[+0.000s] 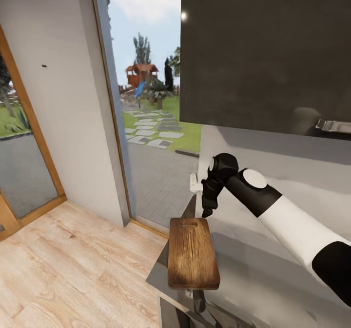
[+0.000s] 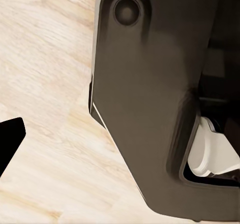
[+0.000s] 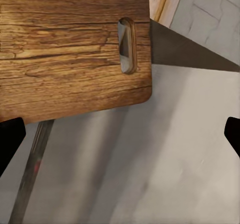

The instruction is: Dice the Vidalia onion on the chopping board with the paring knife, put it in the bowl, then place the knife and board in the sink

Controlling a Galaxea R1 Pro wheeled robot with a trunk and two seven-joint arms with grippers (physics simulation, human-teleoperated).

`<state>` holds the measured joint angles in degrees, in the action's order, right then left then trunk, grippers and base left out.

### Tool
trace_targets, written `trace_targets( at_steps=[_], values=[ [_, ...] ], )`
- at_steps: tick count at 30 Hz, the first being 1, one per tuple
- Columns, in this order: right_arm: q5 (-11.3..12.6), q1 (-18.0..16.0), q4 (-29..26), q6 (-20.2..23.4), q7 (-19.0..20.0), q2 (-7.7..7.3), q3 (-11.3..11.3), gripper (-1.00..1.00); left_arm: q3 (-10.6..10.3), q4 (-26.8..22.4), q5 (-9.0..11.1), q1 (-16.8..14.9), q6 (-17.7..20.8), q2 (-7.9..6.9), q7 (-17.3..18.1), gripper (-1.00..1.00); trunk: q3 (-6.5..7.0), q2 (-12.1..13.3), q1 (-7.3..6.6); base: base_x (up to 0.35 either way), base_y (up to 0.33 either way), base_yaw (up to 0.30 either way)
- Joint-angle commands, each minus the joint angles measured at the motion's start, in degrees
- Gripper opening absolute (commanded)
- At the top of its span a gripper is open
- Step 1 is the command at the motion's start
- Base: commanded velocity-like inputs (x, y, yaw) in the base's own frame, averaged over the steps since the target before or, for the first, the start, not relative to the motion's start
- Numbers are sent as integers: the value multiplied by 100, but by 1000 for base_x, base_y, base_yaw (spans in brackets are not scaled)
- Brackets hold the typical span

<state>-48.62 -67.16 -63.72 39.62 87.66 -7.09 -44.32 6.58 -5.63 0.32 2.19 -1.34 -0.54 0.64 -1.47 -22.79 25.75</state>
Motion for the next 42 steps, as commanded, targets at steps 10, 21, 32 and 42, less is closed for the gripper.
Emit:
trace_targets(
  at_steps=[10,21,32,42],
  values=[
    [-33,-8,-9,116,-50,-1,-15,100,36,-8,3,1,-7,2,7,100,-51,-12,4,0,0,0],
    [-34,-8,-9,614,-410,25,-13,100,37,-8,3,1,-7,2,7,100,-56,-12,4,13,0,0],
    [-34,-8,-9,697,-416,31,-160,100,37,-8,1,1,-7,2,7,100,-105,-12,4,4,0,0],
    [-34,-8,-9,704,-408,40,-281,100,37,-8,1,1,-7,3,7,100,-196,-12,4,0,0,0]
  ],
)
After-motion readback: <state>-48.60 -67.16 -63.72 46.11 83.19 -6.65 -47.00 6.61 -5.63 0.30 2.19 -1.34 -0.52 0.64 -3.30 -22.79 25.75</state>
